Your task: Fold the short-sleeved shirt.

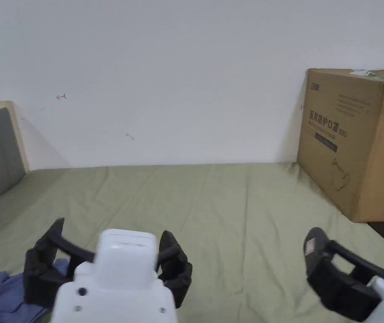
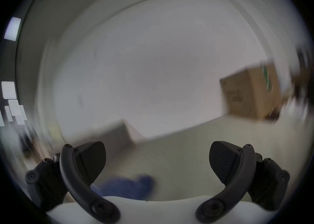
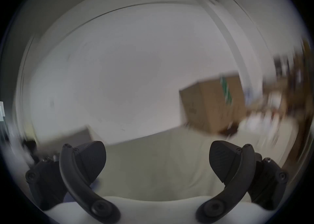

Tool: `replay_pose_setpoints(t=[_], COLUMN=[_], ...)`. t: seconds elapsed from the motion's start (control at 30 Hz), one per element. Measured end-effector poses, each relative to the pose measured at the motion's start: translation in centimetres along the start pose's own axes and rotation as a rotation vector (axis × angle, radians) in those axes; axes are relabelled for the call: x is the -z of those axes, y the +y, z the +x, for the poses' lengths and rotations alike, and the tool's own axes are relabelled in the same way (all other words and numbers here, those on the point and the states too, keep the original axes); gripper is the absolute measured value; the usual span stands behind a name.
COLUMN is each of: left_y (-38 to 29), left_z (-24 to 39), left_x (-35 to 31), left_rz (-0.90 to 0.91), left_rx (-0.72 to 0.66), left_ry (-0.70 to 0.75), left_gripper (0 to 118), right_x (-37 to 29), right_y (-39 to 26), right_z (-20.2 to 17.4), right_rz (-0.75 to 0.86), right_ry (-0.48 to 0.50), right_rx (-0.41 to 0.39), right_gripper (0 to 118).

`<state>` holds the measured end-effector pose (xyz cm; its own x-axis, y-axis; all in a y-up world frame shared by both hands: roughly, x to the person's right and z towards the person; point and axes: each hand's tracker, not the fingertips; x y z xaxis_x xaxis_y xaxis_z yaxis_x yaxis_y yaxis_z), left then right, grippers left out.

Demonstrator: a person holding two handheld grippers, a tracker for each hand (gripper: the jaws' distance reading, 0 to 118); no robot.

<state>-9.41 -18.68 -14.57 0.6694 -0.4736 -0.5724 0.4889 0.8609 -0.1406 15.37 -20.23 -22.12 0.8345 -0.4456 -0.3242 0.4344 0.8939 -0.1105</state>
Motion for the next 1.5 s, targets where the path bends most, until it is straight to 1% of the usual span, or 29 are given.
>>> replay_pose_setpoints(t=[0.07,0.1,0.13,0.17,0.2,0.23,0.27,0.33,0.37,0.4,0.43,0.5,0.57,0.6,0.63,0.67,0.7,0.73,0.77,0.8,0.87,0.93,1.0,1.1,1.2,1.23,1.33,1.43,1.5], left_y=[-1.8,-3.4,-4.5,-5.8,-6.5,-6.5,-5.9,-4.4,-3.3,-2.4,-1.6,-0.7,-1.4,-2.2,-2.7,-3.2,-3.4,-3.5,-3.6,-3.5,-3.2,-2.9,-3.1,-3.4,-3.5,-3.5,-3.4,-3.4,-3.5], left_z=[2.9,3.9,4.5,4.9,4.9,4.9,5.1,4.7,4.2,3.7,2.6,-0.1,-2.0,-2.6,-2.6,-2.3,-1.9,-1.6,-1.5,-1.4,-1.3,-1.1,-1.0,-1.1,-0.6,-0.5,-0.6,-0.9,-1.0], left_x=[-0.1,0.1,0.4,0.6,0.7,0.6,0.4,0.4,0.5,0.7,1.0,2.0,2.7,3.0,2.8,2.4,2.0,1.7,1.4,1.2,1.0,1.1,1.4,1.5,1.4,1.4,1.5,1.5,1.5], left_rz=[0.251,0.366,0.420,0.479,0.514,0.521,0.482,0.370,0.286,0.221,0.142,0.027,-0.065,-0.079,-0.079,-0.047,-0.028,-0.015,0.007,0.005,0.009,-0.007,-0.022,-0.027,-0.006,-0.008,-0.031,-0.053,-0.048], left_rx=[0.527,0.817,1.034,1.204,1.256,1.224,1.124,0.888,0.709,0.551,0.336,-0.043,-0.427,-0.563,-0.622,-0.618,-0.577,-0.542,-0.518,-0.507,-0.502,-0.488,-0.472,-0.478,-0.395,-0.389,-0.433,-0.507,-0.514], left_ry=[0.152,0.199,0.242,0.275,0.272,0.222,0.187,0.093,0.029,-0.018,-0.076,-0.186,-0.239,-0.241,-0.222,-0.188,-0.141,-0.120,-0.111,-0.114,-0.143,-0.146,-0.173,-0.230,-0.220,-0.223,-0.268,-0.274,-0.268], left_gripper=[118,118,118,118,118,118,118,118,118,118,118,118,118,118,118,118,118,118,118,118,118,118,118,118,118,118,118,118,118], right_x=[1.5,2.5,3.1,3.6,3.6,3.5,3.4,3.5,3.7,3.5,3.7,3.8,3.2,2.8,2.5,2.1,1.9,1.9,1.7,1.9,2.1,2.3,2.2,2.1,1.6,1.6,1.4,1.2,1.1], right_y=[-1.1,-2.2,-3.1,-4.3,-5.4,-6.5,-7.0,-6.3,-5.3,-4.6,-3.2,-0.5,0.8,0.6,-0.2,-1.1,-2.0,-2.5,-2.8,-3.1,-3.3,-3.1,-3.4,-3.3,-3.3,-3.3,-3.2,-3.2,-3.2], right_z=[3.8,5.9,7.5,9.1,10.0,10.7,10.9,10.9,10.7,9.6,8.8,6.5,2.6,0.9,-0.3,-1.9,-2.6,-2.9,-3.0,-2.4,-2.3,-1.6,-1.6,-1.1,-1.0,-1.0,-1.0,-1.0,-1.0], right_rz=[-0.110,-0.219,-0.328,-0.431,-0.466,-0.434,-0.406,-0.361,-0.329,-0.290,-0.241,-0.161,-0.037,0.023,0.072,0.114,0.120,0.118,0.109,0.070,0.000,-0.021,-0.008,-0.005,0.021,0.026,0.026,0.034,0.029], right_ry=[0.022,-0.038,-0.105,-0.156,-0.203,-0.192,-0.201,-0.223,-0.207,-0.172,-0.124,-0.069,-0.038,-0.057,-0.073,-0.086,-0.099,-0.103,-0.077,-0.043,0.001,-0.015,-0.045,-0.043,-0.052,-0.055,-0.041,-0.034,-0.004], right_rx=[0.482,0.737,0.914,1.071,1.156,1.206,1.193,1.105,1.045,0.981,0.866,0.537,0.094,-0.136,-0.320,-0.499,-0.618,-0.635,-0.624,-0.557,-0.464,-0.433,-0.430,-0.427,-0.459,-0.467,-0.465,-0.446,-0.431], right_gripper=[118,118,118,118,118,118,118,118,118,118,118,118,118,118,118,118,118,118,118,118,118,118,118,118,118,118,118,118,118])
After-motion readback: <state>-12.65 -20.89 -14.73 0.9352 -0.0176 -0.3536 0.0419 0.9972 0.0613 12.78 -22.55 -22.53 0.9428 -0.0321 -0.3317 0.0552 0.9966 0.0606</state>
